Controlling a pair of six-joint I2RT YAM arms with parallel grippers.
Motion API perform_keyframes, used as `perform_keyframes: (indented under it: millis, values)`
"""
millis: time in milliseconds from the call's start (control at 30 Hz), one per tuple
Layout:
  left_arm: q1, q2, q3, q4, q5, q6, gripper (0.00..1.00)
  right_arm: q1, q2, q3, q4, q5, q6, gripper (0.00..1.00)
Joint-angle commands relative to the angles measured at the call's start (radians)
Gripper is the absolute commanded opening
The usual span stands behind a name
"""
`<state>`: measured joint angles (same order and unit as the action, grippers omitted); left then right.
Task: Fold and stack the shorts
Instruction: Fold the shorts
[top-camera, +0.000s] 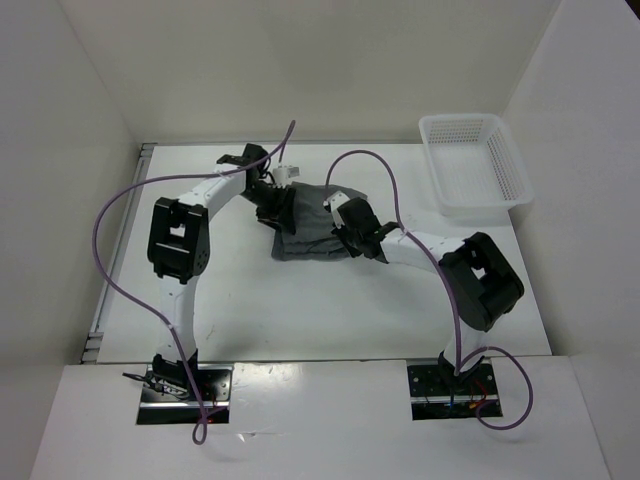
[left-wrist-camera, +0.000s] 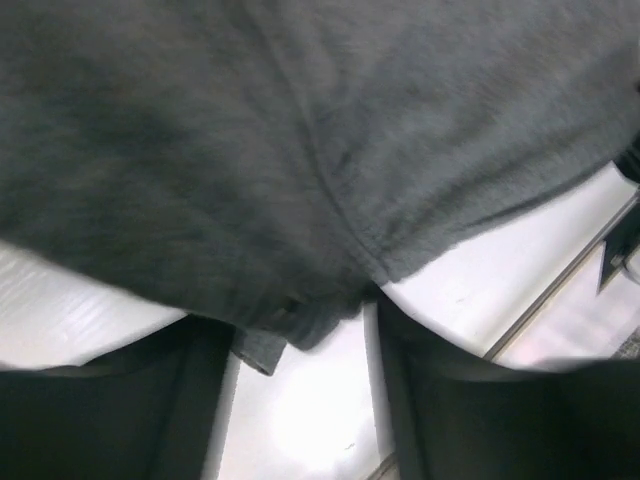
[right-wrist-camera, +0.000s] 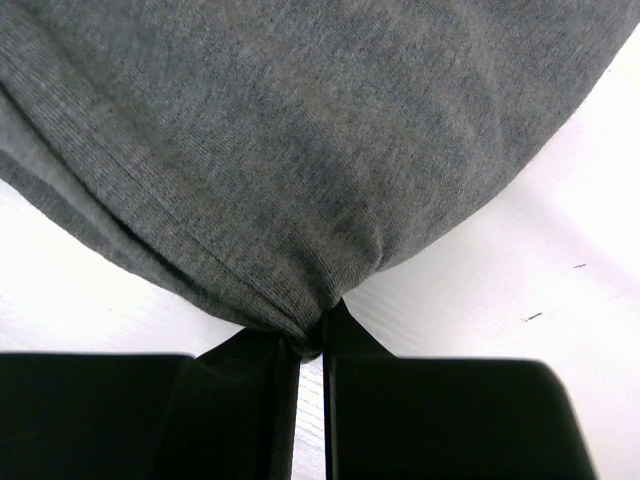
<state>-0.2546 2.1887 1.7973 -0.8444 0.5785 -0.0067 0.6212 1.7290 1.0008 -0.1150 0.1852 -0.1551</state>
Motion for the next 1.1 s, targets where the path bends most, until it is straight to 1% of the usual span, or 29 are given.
perform_keyframes:
  millis: [0,100,133,167,233,267,300,400,433,500,567,633,767,833,867,933,967,1000,1033,1067]
  values:
    - [-0.028,0.009,0.027,0.013,0.086,0.007,0.53,0.009,-0.048,-0.013,0.014,-0.003,-0.003,0.02]
    - [-0.037,0.019,0.017,0.013,0.086,0.007,0.31,0.009,-0.048,-0.022,0.023,-0.003,-0.003,0.02]
    - [-0.037,0.019,0.017,0.004,0.077,0.007,0.16,0.009,-0.048,-0.022,0.023,-0.003,-0.003,0.02]
    - [-0.023,0.019,0.017,0.004,0.077,0.007,0.1,0.009,-0.048,-0.022,0.023,0.006,-0.003,0.0]
    - [0.015,0.019,0.036,-0.031,0.066,0.007,0.05,0.009,-0.057,-0.033,0.023,0.019,-0.021,0.0]
    - [0.047,0.019,0.052,-0.051,0.057,0.007,0.05,0.009,-0.057,-0.043,0.023,0.019,-0.021,0.0]
    - [0.063,0.019,0.072,-0.073,0.057,0.007,0.03,0.009,-0.068,-0.056,0.023,0.028,-0.021,0.0]
    - [0.113,0.019,0.141,-0.152,0.035,0.007,0.03,0.009,-0.08,-0.065,0.014,0.028,-0.021,0.0]
    - [0.114,0.019,0.157,-0.2,0.024,0.007,0.03,0.009,-0.092,-0.065,0.014,0.028,-0.021,0.0]
    - [0.124,0.032,0.184,-0.235,0.015,0.007,0.03,0.009,-0.092,-0.053,0.005,0.028,-0.021,0.0]
    - [0.124,0.051,0.185,-0.257,0.001,0.007,0.03,0.009,-0.092,-0.042,0.005,0.017,-0.035,0.0]
    - [0.1,0.068,0.151,-0.278,-0.012,0.007,0.03,0.009,-0.092,-0.042,0.005,0.008,-0.035,0.0]
    - [0.08,0.092,0.083,-0.266,-0.075,0.007,0.03,0.009,-0.092,-0.051,0.005,0.008,-0.044,0.0]
    - [0.08,0.111,0.06,-0.266,-0.075,0.007,0.03,0.009,-0.092,-0.051,0.005,0.008,-0.054,0.0]
    - [0.08,0.111,0.041,-0.266,-0.075,0.007,0.03,0.009,-0.092,-0.06,0.005,-0.018,-0.064,0.01]
    - [0.071,0.12,0.019,-0.266,-0.065,0.007,0.05,0.009,-0.101,-0.06,-0.009,-0.044,-0.083,0.15]
    - [0.071,0.12,0.01,-0.266,-0.065,0.007,0.05,0.009,-0.111,-0.051,-0.026,-0.087,-0.101,0.29]
    - [0.061,0.12,-0.001,-0.256,-0.065,0.007,0.07,0.009,-0.13,-0.033,-0.076,-0.117,-0.16,0.33]
    - [0.061,0.12,-0.001,-0.246,-0.065,0.007,0.07,0.009,-0.147,-0.018,-0.121,-0.15,-0.187,0.34]
    - [0.061,0.12,-0.001,-0.246,-0.065,0.007,0.1,0.009,-0.17,0.017,-0.173,-0.186,-0.213,0.37]
